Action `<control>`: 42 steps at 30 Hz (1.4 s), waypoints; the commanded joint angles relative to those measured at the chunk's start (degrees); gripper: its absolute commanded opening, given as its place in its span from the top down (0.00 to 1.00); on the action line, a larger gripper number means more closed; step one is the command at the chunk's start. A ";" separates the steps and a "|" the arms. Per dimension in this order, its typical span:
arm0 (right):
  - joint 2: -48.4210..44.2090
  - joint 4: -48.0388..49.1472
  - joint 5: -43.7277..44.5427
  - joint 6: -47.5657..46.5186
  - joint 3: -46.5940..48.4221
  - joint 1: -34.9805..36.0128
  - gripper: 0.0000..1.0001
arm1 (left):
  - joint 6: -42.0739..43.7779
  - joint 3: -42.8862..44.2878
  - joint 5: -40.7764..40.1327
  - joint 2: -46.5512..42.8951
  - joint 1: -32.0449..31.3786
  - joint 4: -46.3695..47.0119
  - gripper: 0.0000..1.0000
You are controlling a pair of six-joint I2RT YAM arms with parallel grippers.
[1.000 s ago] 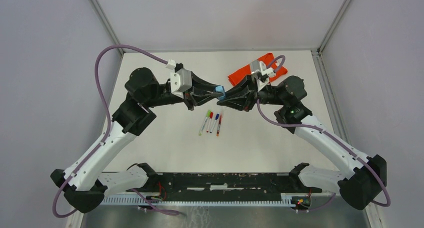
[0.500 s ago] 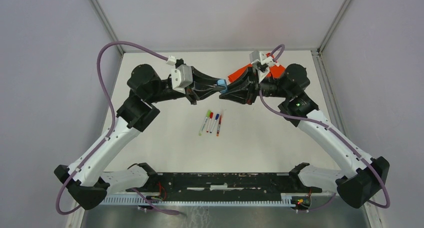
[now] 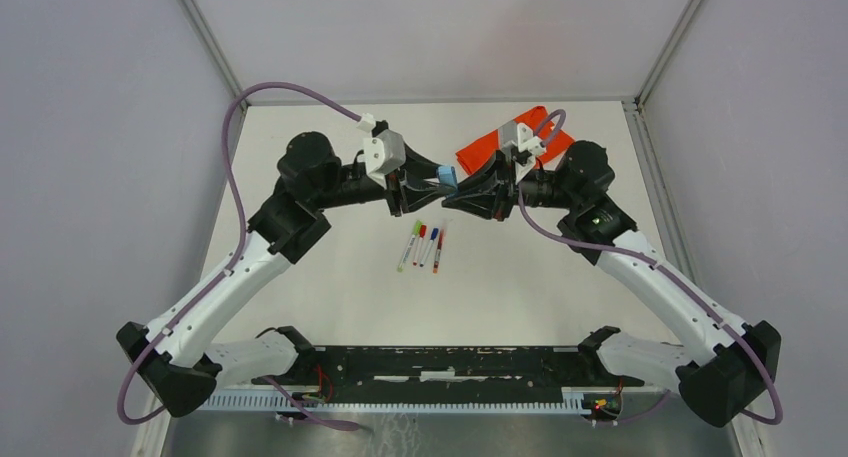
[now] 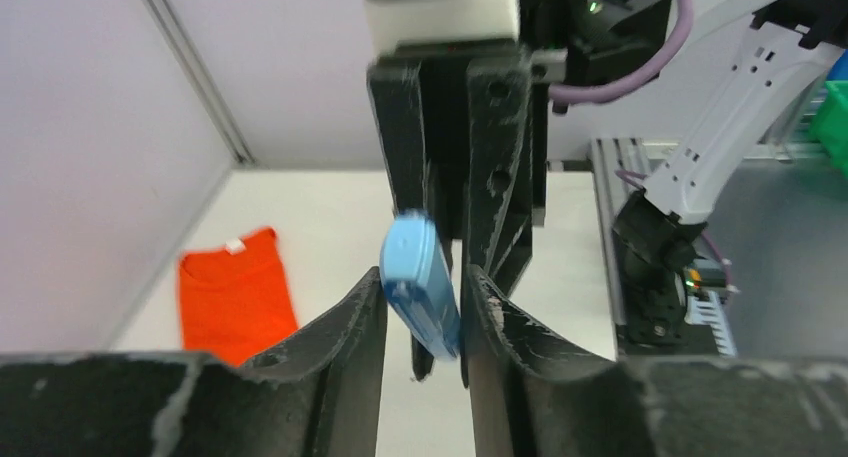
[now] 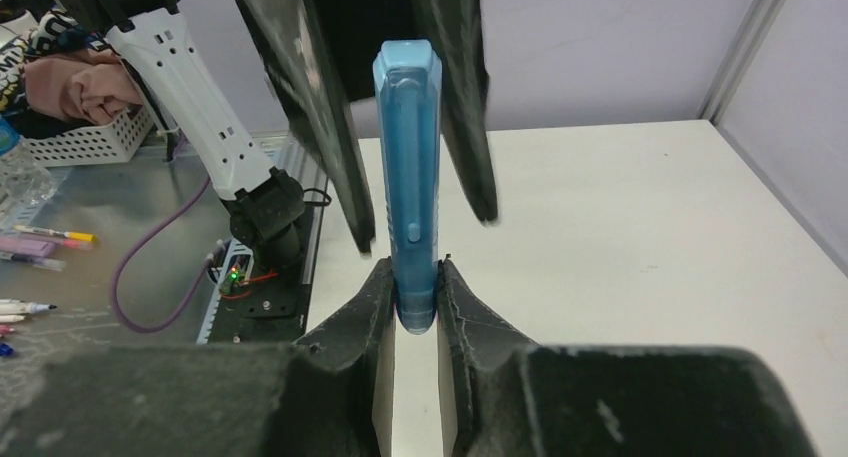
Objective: Insert the pens into the pen caps
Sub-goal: Place the pen at the center of the board.
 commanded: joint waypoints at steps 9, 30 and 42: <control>-8.98 -4.35 16.56 -7.09 -11.13 0.49 1.00 | -6.58 -0.64 -13.19 -2.22 -0.83 0.19 0.25; -0.14 6.71 36.48 30.53 -34.77 2.88 1.00 | -5.98 -11.05 -47.70 -0.03 1.90 -4.80 0.06; 11.07 10.90 43.27 41.06 -36.02 6.72 0.96 | -5.79 -14.07 -52.36 -0.69 1.91 -4.19 0.02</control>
